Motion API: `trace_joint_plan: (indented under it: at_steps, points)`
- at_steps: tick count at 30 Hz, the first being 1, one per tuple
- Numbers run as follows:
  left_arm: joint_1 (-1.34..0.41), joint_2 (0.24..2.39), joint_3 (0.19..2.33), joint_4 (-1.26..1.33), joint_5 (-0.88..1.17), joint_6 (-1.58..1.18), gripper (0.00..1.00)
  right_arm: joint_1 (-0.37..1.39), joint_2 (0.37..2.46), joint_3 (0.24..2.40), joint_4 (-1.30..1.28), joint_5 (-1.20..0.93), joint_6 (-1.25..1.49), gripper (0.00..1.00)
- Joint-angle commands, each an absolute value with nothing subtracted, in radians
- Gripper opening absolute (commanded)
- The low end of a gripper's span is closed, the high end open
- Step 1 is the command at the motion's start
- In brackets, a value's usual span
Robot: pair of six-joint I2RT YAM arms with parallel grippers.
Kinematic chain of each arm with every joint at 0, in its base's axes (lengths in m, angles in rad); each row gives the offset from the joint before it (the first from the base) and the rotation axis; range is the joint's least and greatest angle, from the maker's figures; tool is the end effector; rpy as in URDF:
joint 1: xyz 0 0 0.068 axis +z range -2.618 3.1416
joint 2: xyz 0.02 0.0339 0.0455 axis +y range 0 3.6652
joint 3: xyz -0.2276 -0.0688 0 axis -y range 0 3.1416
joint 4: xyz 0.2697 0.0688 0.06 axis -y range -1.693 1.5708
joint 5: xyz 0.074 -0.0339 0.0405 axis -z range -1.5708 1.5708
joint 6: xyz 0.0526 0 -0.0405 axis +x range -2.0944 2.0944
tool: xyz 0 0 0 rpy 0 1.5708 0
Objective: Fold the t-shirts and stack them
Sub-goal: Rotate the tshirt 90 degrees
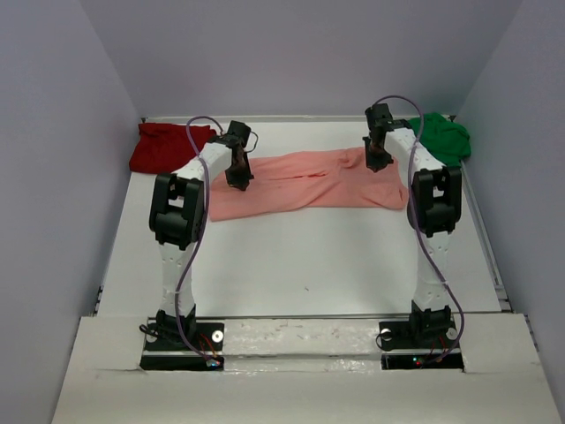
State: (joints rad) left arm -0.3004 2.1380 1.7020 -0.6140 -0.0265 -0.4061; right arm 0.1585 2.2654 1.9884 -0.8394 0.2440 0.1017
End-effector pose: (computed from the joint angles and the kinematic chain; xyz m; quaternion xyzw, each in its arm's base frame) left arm 0.4542 -0.1392 0.1361 -0.0544 0.9647 -0.0770 0.2460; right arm 0.4922 0.0658 0.1600 -0.0001 0.9674 -0.0886 0.2371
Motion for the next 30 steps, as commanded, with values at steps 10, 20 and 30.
trace_joint_plan:
  at_steps: [10, 20, 30]
  points:
    - [-0.302, 2.157, 1.691, -0.686, 0.084, -0.483, 0.00, 0.161, 2.365, 2.071, -0.903, 0.250, 0.060, 0.00]
    - [-0.316, 2.089, 1.488, -0.641, 0.129, -0.528, 0.00, 0.161, 2.451, 2.217, -0.943, 0.227, 0.031, 0.00]
    - [-0.429, 1.987, 1.361, -0.620, 0.147, -0.586, 0.00, 0.161, 2.531, 2.322, -0.956, 0.164, -0.031, 0.00]
